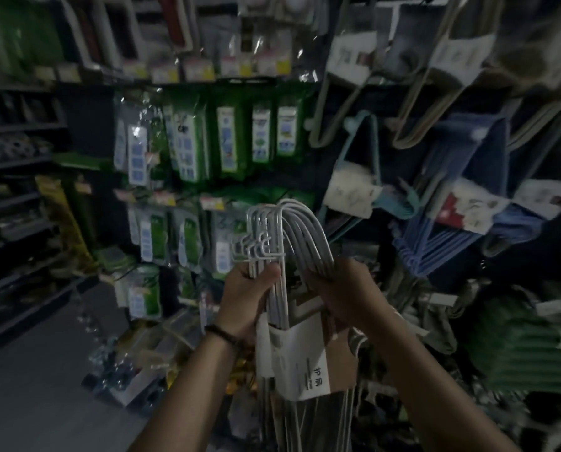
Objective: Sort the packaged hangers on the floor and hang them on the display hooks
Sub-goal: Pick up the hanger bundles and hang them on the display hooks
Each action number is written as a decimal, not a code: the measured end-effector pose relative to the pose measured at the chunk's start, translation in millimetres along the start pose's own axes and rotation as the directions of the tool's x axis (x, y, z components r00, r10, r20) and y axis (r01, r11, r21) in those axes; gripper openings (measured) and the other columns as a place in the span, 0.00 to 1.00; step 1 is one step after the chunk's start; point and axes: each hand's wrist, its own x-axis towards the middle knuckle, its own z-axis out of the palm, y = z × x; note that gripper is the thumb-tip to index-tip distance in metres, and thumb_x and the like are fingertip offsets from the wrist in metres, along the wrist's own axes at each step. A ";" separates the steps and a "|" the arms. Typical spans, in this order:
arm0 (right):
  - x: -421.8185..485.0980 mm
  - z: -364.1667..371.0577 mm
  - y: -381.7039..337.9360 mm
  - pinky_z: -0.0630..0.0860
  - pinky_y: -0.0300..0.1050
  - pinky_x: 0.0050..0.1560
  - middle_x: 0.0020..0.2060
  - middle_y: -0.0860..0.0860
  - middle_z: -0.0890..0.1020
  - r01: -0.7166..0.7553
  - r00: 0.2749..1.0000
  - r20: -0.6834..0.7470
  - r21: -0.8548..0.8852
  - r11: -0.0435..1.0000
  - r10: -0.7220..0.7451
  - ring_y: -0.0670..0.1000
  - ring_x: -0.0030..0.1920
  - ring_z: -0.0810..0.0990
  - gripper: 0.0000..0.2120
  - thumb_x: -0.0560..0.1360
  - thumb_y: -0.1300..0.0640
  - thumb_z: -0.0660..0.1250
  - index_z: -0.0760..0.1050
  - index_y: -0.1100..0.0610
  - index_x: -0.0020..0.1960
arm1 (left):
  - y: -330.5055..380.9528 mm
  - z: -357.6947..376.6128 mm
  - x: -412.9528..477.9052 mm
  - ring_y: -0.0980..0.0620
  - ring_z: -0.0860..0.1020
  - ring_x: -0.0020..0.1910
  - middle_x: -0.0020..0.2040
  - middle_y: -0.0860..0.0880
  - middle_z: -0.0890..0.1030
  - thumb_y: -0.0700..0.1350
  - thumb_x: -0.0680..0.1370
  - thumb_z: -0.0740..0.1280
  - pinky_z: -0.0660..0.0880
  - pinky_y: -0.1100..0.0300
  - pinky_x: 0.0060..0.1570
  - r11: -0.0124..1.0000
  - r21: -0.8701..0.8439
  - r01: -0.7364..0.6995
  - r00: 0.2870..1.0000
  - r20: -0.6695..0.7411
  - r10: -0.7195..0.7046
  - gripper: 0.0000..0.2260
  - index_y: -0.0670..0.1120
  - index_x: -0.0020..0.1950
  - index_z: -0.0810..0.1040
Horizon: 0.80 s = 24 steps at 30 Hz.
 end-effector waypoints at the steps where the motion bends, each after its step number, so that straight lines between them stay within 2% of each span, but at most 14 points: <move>1: -1.0 -19.4 2.9 0.77 0.53 0.33 0.30 0.52 0.81 0.037 0.998 -0.050 -0.003 0.999 -0.037 0.54 0.32 0.82 0.19 0.78 0.43 0.69 0.78 0.57 0.38 | 6.2 18.7 3.6 0.53 0.80 0.30 0.30 0.53 0.80 0.61 0.68 0.79 0.76 0.57 0.34 1.000 -0.004 -0.014 1.000 0.002 0.014 0.14 0.54 0.30 0.83; 3: -1.8 -60.2 9.2 0.76 0.55 0.33 0.30 0.50 0.80 0.138 0.975 -0.175 -0.023 0.990 -0.139 0.53 0.31 0.80 0.20 0.79 0.40 0.65 0.76 0.54 0.38 | 17.7 60.7 12.1 0.57 0.79 0.27 0.27 0.55 0.79 0.50 0.76 0.72 0.76 0.60 0.31 0.999 0.029 -0.037 0.999 0.019 0.037 0.14 0.51 0.31 0.83; 5: 0.1 -103.5 15.8 0.76 0.55 0.33 0.31 0.49 0.80 0.213 0.934 -0.276 -0.087 0.973 -0.229 0.53 0.32 0.79 0.21 0.80 0.38 0.62 0.75 0.54 0.39 | 28.5 101.9 18.4 0.60 0.78 0.26 0.25 0.56 0.79 0.45 0.82 0.66 0.75 0.64 0.28 0.996 0.071 -0.056 0.996 0.070 0.051 0.14 0.50 0.35 0.80; 8: 10.5 -165.4 31.4 0.74 0.52 0.37 0.35 0.51 0.80 0.217 0.914 -0.303 -0.196 0.956 -0.270 0.59 0.39 0.81 0.17 0.83 0.43 0.62 0.76 0.55 0.45 | 45.2 161.0 26.6 0.61 0.76 0.24 0.24 0.57 0.77 0.50 0.82 0.64 0.72 0.66 0.26 0.993 0.095 -0.072 0.990 0.127 0.060 0.14 0.47 0.39 0.79; 10: 17.3 -202.8 44.3 0.68 0.48 0.37 0.35 0.50 0.76 0.190 0.917 -0.297 -0.263 0.946 -0.267 0.60 0.39 0.78 0.14 0.85 0.45 0.61 0.72 0.53 0.44 | 54.4 194.8 32.9 0.57 0.80 0.30 0.30 0.56 0.81 0.60 0.76 0.65 0.75 0.61 0.33 0.992 0.078 -0.096 0.984 0.161 0.083 0.19 0.44 0.46 0.83; 11: 18.9 -221.3 50.1 0.67 0.49 0.36 0.34 0.50 0.75 0.183 0.916 -0.302 -0.275 0.944 -0.266 0.60 0.38 0.78 0.15 0.85 0.46 0.61 0.70 0.52 0.42 | 60.2 211.9 35.2 0.53 0.83 0.35 0.35 0.53 0.85 0.63 0.73 0.65 0.78 0.58 0.37 0.991 0.082 -0.104 0.979 0.182 0.088 0.21 0.46 0.48 0.84; 13: 23.7 -256.3 63.4 0.72 0.53 0.34 0.32 0.50 0.76 0.168 0.910 -0.328 -0.271 0.948 -0.255 0.58 0.36 0.79 0.18 0.86 0.49 0.61 0.67 0.51 0.37 | 74.3 246.1 38.0 0.51 0.86 0.40 0.41 0.49 0.88 0.61 0.75 0.65 0.81 0.59 0.37 0.993 0.074 -0.092 0.971 0.230 0.073 0.20 0.45 0.49 0.84; 15: 27.5 -290.9 77.7 0.78 0.54 0.34 0.30 0.51 0.78 0.142 0.909 -0.360 -0.203 0.969 -0.208 0.58 0.33 0.80 0.20 0.86 0.49 0.61 0.69 0.52 0.36 | 87.0 276.7 43.2 0.54 0.86 0.37 0.39 0.49 0.87 0.52 0.80 0.66 0.81 0.63 0.36 0.990 0.079 -0.114 0.952 0.292 0.086 0.15 0.41 0.49 0.84; 17: 30.7 -323.1 89.9 0.82 0.59 0.33 0.31 0.54 0.82 0.128 0.902 -0.399 -0.111 0.986 -0.162 0.59 0.32 0.82 0.20 0.85 0.47 0.60 0.74 0.55 0.38 | 99.4 303.3 50.1 0.49 0.87 0.49 0.49 0.46 0.88 0.48 0.79 0.71 0.83 0.53 0.51 0.986 0.058 -0.155 0.932 0.339 0.127 0.11 0.43 0.57 0.85; 18: 30.4 -339.2 92.7 0.82 0.60 0.32 0.32 0.54 0.82 0.121 0.899 -0.411 -0.096 0.988 -0.151 0.60 0.32 0.83 0.20 0.84 0.46 0.59 0.75 0.55 0.39 | 104.7 315.6 53.3 0.46 0.86 0.55 0.55 0.46 0.87 0.47 0.78 0.73 0.81 0.48 0.57 0.984 0.035 -0.176 0.922 0.356 0.152 0.13 0.45 0.61 0.84; 19: 31.2 -355.2 95.5 0.81 0.58 0.32 0.32 0.53 0.82 0.122 0.892 -0.421 -0.133 0.984 -0.167 0.59 0.32 0.82 0.21 0.84 0.44 0.57 0.74 0.55 0.38 | 109.8 327.5 57.1 0.45 0.85 0.58 0.58 0.47 0.86 0.47 0.77 0.74 0.79 0.47 0.60 0.980 0.027 -0.196 0.913 0.369 0.172 0.15 0.47 0.63 0.84; 21: 31.9 -385.4 99.0 0.71 0.50 0.31 0.31 0.50 0.78 0.126 0.870 -0.436 -0.256 0.958 -0.231 0.55 0.32 0.77 0.21 0.83 0.41 0.54 0.70 0.52 0.37 | 122.5 351.5 64.0 0.49 0.85 0.56 0.56 0.49 0.87 0.46 0.78 0.74 0.79 0.54 0.55 0.966 0.056 -0.251 0.901 0.378 0.212 0.13 0.49 0.62 0.84; 23: 36.5 -412.5 105.5 0.64 0.46 0.30 0.32 0.48 0.75 0.122 0.844 -0.467 -0.308 0.943 -0.262 0.54 0.33 0.76 0.17 0.85 0.44 0.57 0.68 0.50 0.39 | 138.4 374.5 69.6 0.57 0.85 0.46 0.50 0.54 0.87 0.45 0.78 0.73 0.79 0.64 0.43 0.945 0.099 -0.311 0.883 0.399 0.249 0.11 0.49 0.60 0.84; 24: 38.4 -425.3 108.6 0.63 0.44 0.29 0.33 0.48 0.75 0.120 0.834 -0.482 -0.317 0.941 -0.269 0.53 0.33 0.75 0.15 0.85 0.46 0.60 0.69 0.50 0.41 | 147.0 384.5 72.2 0.59 0.85 0.45 0.50 0.54 0.87 0.44 0.78 0.74 0.79 0.66 0.41 0.937 0.113 -0.330 0.874 0.413 0.258 0.12 0.49 0.62 0.83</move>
